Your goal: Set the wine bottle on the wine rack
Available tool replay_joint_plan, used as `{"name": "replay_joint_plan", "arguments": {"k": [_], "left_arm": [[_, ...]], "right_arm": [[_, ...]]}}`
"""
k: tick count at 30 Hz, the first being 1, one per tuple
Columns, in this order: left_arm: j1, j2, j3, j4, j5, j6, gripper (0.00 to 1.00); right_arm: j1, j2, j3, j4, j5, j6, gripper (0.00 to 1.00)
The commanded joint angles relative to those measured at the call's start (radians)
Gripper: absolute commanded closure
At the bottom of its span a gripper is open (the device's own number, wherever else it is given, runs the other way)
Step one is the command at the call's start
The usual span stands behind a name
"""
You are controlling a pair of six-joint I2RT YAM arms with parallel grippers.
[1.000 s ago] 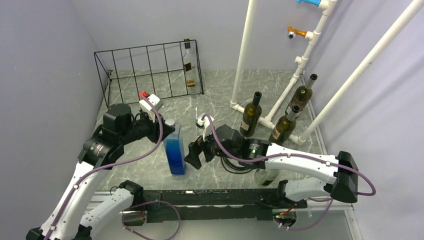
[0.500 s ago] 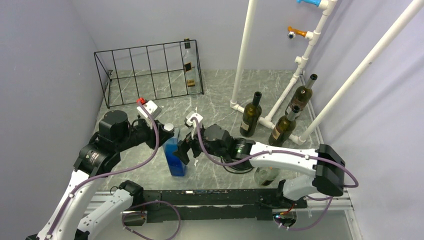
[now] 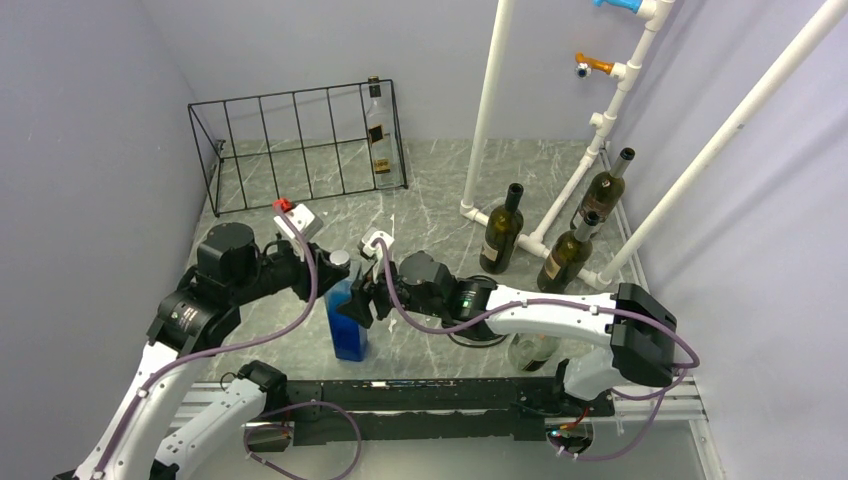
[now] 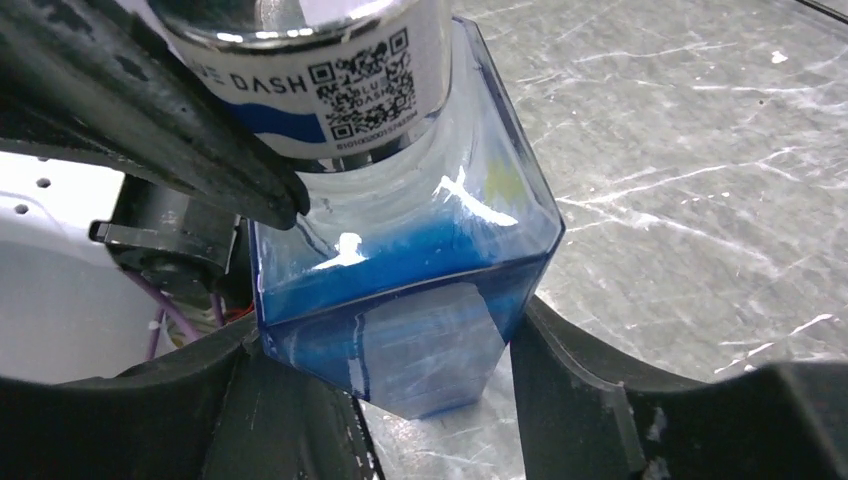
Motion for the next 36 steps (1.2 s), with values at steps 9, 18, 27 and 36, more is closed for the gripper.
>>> {"name": "replay_joint_plan", "arguments": {"k": [9, 18, 27, 36], "left_arm": [[-0.005, -0.085, 0.059, 0.082, -0.025, -0.105, 0.1], [-0.005, -0.065, 0.065, 0.037, -0.088, -0.14, 0.01], [-0.018, 0.026, -0.006, 0.052, 0.023, -0.195, 0.13], [-0.414, 0.08, -0.04, 0.078, -0.485, -0.25, 0.07]], "right_arm": [[-0.034, -0.112, 0.052, 0.03, 0.015, 0.132, 1.0], [-0.211, -0.193, 0.07, -0.041, -0.111, 0.437, 1.0], [-0.261, -0.259, 0.089, -0.102, -0.105, 0.591, 1.0], [-0.261, -0.357, 0.002, -0.061, -0.068, 0.672, 1.0]]}}
